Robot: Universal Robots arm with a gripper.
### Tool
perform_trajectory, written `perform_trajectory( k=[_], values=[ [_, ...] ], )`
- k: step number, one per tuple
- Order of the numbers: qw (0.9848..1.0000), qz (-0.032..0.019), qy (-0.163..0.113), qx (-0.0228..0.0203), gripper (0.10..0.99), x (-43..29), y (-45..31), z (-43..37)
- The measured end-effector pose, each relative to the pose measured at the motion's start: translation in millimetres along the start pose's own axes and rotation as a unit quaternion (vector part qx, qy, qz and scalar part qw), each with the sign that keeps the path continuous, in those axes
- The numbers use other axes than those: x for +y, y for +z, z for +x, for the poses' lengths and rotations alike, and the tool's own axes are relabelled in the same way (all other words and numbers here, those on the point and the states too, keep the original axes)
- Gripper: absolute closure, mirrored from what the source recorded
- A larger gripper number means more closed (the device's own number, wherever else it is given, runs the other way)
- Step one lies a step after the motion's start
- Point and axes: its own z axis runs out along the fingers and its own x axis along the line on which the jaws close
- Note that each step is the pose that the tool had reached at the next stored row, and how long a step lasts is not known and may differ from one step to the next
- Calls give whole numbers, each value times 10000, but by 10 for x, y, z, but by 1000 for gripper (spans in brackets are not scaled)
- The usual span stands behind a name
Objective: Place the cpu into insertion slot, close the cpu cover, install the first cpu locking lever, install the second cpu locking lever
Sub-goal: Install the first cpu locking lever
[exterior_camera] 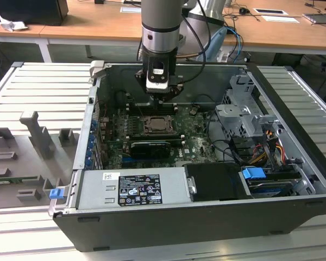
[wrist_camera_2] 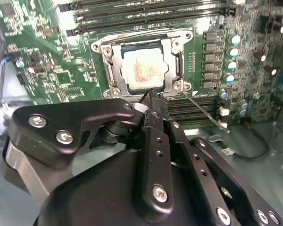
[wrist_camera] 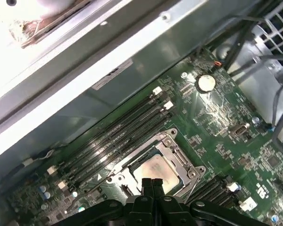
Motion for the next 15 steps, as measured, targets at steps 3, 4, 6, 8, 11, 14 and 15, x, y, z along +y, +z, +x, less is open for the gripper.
perform_trajectory(
  k=[3,4,6,8,11,14,15],
  values=[
    [9992,2,-393,23,980,0,3,0],
    [9986,3,-525,30,980,0,4,0],
    [9964,4,-845,49,980,0,5,0],
    [9940,6,-1094,63,980,0,6,0],
    [9903,8,-1385,79,980,0,8,0],
    [9851,9,-1715,99,980,-1,10,0],
    [9835,10,-1804,104,980,0,10,0]
  ],
)
